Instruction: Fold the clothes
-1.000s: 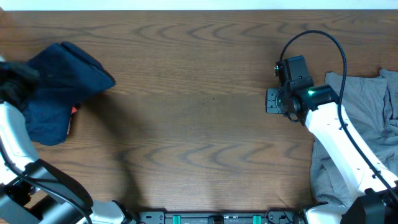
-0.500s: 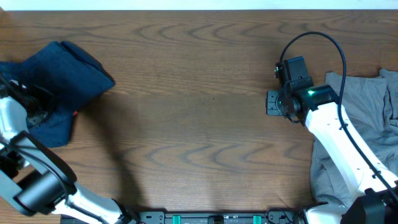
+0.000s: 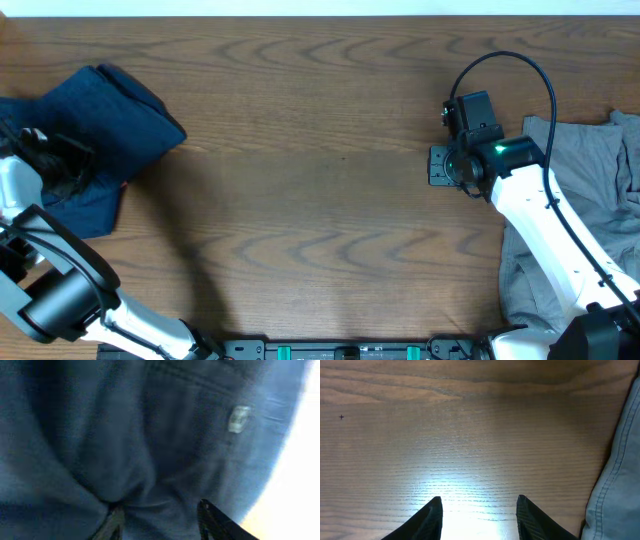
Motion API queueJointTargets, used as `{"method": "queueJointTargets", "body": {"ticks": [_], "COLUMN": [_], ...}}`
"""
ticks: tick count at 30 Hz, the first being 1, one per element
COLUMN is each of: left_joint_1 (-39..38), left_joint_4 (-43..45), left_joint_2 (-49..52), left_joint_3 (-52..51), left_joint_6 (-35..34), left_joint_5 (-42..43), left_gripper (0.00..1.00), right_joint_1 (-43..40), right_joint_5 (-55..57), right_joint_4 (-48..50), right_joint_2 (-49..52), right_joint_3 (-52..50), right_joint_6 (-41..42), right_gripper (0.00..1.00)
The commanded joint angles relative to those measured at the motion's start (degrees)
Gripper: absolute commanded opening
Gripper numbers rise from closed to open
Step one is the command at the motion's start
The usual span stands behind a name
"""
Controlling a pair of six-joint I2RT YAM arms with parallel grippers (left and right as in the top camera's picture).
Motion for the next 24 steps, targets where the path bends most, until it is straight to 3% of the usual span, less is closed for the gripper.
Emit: {"method": "queueJointTargets", "body": {"ticks": [1, 6, 10, 13, 19, 24], "left_joint_1": [-1.05, -8.37, -17.46, -25.83, -42.47, -51.56], "left_joint_4": [1.42, 1.51, 0.33, -1.86, -10.21, -25.18], "left_joint_2": [-4.90, -10.08, -10.16, -9.92, -9.75, -9.75], "left_joint_3": [-0.31, -0.31, -0.33, -0.33, -0.33, -0.33], "left_joint_6": [0.52, 2.93, 4.04, 6.29, 8.24, 8.26], "left_joint_5": [7.82, 7.82, 6.16, 0.96, -13.75, -21.33], "left_gripper": [0.56, 0.70, 0.74, 0.76, 0.99, 0.98], "right_joint_1": [-0.15, -1.84, -4.44, -7.13, -15.19, -21.84], "right_joint_5": [0.20, -0.04, -4.55, -9.07, -17.42, -28.63], "right_joint_4": [0.48, 1.97, 5.33, 7.54, 7.58, 0.94], "right_joint_2": [-0.72, -0.72, -0.70, -0.70, -0.70, -0.70], "right_joint_3": [0.68, 0.68, 0.68, 0.68, 0.68, 0.68], "right_joint_6": [0.79, 5.03, 6.97, 6.97, 4.94, -0.28], "right_gripper": [0.47, 0.48, 0.54, 0.56, 0.64, 0.91]}}
